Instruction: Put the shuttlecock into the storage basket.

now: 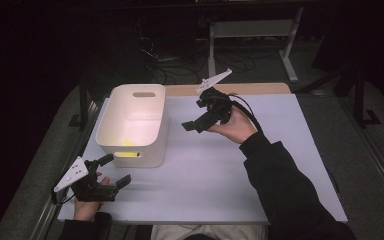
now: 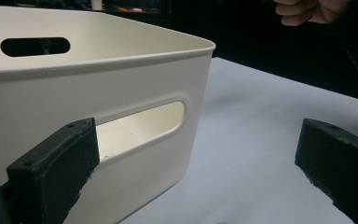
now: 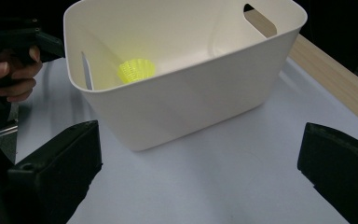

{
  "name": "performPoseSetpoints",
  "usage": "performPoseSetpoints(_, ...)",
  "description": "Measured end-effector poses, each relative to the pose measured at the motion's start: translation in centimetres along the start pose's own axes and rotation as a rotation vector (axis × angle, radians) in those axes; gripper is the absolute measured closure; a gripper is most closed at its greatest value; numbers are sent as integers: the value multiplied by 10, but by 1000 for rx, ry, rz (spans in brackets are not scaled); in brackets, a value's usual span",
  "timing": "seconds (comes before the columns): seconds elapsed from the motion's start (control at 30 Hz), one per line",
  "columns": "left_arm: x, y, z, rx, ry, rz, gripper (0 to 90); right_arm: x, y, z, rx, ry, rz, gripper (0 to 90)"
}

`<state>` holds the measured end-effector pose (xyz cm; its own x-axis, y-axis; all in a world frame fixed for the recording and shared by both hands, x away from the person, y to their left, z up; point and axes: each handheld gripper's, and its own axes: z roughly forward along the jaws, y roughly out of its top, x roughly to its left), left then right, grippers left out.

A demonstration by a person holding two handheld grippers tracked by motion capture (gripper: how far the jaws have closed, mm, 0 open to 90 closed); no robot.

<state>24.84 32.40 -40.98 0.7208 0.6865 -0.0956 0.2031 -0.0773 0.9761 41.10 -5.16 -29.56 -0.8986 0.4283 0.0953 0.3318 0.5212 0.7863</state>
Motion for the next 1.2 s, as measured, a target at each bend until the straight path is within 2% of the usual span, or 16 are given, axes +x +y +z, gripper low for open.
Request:
performPoseSetpoints(0.57,0,0,0,1,1,0,0,-15,-30,-14,-9,-17,44,0)
performPoseSetpoints(1.2,0,0,0,1,2,0,0,-19,-59,-25,-20,-39,62,0)
